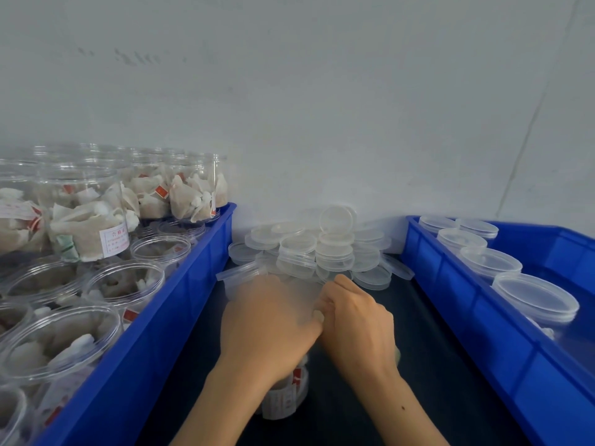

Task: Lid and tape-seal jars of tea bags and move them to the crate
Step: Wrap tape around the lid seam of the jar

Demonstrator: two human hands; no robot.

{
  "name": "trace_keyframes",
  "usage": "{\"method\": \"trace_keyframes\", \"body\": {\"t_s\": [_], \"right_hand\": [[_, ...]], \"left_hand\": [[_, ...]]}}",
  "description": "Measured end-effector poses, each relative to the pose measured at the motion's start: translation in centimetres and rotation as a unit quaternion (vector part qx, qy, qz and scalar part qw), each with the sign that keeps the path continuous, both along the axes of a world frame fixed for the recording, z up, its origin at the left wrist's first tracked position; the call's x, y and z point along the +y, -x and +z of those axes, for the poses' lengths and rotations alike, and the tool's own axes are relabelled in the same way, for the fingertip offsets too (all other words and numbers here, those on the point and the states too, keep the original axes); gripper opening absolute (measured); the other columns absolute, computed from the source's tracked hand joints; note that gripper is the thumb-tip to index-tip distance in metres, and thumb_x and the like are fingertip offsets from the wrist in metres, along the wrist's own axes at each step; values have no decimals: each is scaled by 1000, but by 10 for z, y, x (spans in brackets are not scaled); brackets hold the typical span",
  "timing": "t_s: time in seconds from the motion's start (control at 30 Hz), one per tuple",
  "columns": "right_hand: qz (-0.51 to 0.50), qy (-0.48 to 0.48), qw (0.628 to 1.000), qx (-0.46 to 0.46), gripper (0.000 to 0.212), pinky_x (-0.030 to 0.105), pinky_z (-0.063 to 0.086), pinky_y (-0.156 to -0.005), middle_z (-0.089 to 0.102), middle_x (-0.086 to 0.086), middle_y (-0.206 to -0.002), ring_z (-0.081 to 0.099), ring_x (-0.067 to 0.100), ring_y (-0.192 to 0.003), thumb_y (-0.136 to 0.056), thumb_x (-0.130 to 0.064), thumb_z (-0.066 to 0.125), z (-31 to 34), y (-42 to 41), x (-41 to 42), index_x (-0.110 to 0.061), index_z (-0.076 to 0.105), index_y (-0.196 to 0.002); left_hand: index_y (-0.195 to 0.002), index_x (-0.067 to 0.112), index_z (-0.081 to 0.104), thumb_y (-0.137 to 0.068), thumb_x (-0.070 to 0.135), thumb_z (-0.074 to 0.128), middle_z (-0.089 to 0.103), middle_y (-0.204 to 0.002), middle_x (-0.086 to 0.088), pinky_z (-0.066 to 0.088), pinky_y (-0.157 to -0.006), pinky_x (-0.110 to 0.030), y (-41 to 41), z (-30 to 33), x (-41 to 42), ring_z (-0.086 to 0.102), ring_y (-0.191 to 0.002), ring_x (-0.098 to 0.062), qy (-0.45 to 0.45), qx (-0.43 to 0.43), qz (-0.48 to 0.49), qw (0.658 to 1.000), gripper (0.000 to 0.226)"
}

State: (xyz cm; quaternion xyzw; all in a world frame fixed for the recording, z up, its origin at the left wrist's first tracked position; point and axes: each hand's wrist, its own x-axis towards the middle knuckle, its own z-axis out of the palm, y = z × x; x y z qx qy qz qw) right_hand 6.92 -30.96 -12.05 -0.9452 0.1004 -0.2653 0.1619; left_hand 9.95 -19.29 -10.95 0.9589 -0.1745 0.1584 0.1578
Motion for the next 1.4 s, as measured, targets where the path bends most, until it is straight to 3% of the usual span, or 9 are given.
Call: {"method": "trace_keyframes", "body": {"t_s": [0.43, 0.53, 0.67, 0.87, 0.93, 1.03, 1.2, 1.33, 1.4], "right_hand": [[-19, -18, 999, -38, 16, 22, 34, -53, 52, -9, -82, 55, 14, -68, -91, -14, 52, -2, -19, -5, -17, 59, -77], [-21, -19, 999, -39, 20, 20, 25, -49, 48, -9, -77, 50, 13, -64, -90, -12, 53, -3, -24, -5, -18, 52, -71], [-23, -15, 999, -43, 23, 24, 25, -49, 47, -7, -74, 41, 12, -59, -91, -14, 51, -3, -32, -7, -16, 48, -68], [-77, -32, 997, 4, 12, 28, 42, -58, 60, -5, -83, 56, 15, -68, -88, -11, 52, 10, -48, -24, -16, 63, -86], [-95, -24, 995, -9, 16, 27, 40, -56, 64, -3, -90, 56, 17, -71, -89, -10, 51, 25, -55, -45, -15, 66, -91], [-33, 11, 997, -64, 21, 22, 28, -50, 56, -12, -96, 50, 12, -68, -93, -13, 47, 39, -58, -50, -20, 66, -88], [57, 21, 992, -107, 22, 18, 28, -50, 53, -14, -97, 54, 11, -69, -99, -22, 48, 22, -46, -40, -20, 69, -91], [72, 69, 991, -92, 34, 29, 45, -55, 57, -15, -111, 63, 15, -80, -101, -22, 46, -5, -28, -41, -26, 59, -131], [70, 84, 988, -113, 36, 28, 49, -55, 64, -14, -113, 64, 10, -78, -100, -21, 48, -15, -18, -43, -26, 56, -135]], "left_hand": [[-116, 16, 40, -83, 62, 48, 33, -104, 4, 32, -74, -29, -1, 0, 1, 35, -93, -14, 7, 14, -14, 1000, 57], [-116, 15, 40, -83, 61, 48, 34, -105, 3, 32, -74, -30, -2, 0, 1, 35, -93, -15, 6, 11, -13, 1000, 57], [-120, 14, 40, -84, 61, 47, 43, -116, 0, 32, -75, -30, -2, -1, 0, 34, -94, -14, 6, 19, -11, 1000, 60], [-116, 19, 39, -81, 61, 49, 41, -111, 5, 32, -76, -29, 8, 1, 4, 36, -95, -12, 13, 31, -60, 998, 55], [-113, 21, 39, -80, 61, 49, 42, -110, 7, 32, -77, -30, 14, 0, 4, 39, -97, -12, 18, 27, -75, 997, 53], [-116, 20, 39, -80, 62, 50, 42, -114, 4, 35, -82, -31, 12, 1, -2, 40, -101, -15, 10, 10, -63, 998, 57], [-120, 20, 40, -80, 63, 48, 45, -120, 4, 35, -78, -30, 11, -2, 1, 42, -103, -14, 25, 10, -46, 999, 60], [-117, 18, 41, -80, 61, 49, 41, -109, 6, 33, -75, -29, 8, -1, -3, 36, -94, -12, 34, 6, -40, 999, 57], [-113, 18, 41, -80, 60, 50, 38, -103, 6, 31, -74, -29, 5, 0, -4, 36, -92, -13, 35, 11, -37, 999, 55]]}}
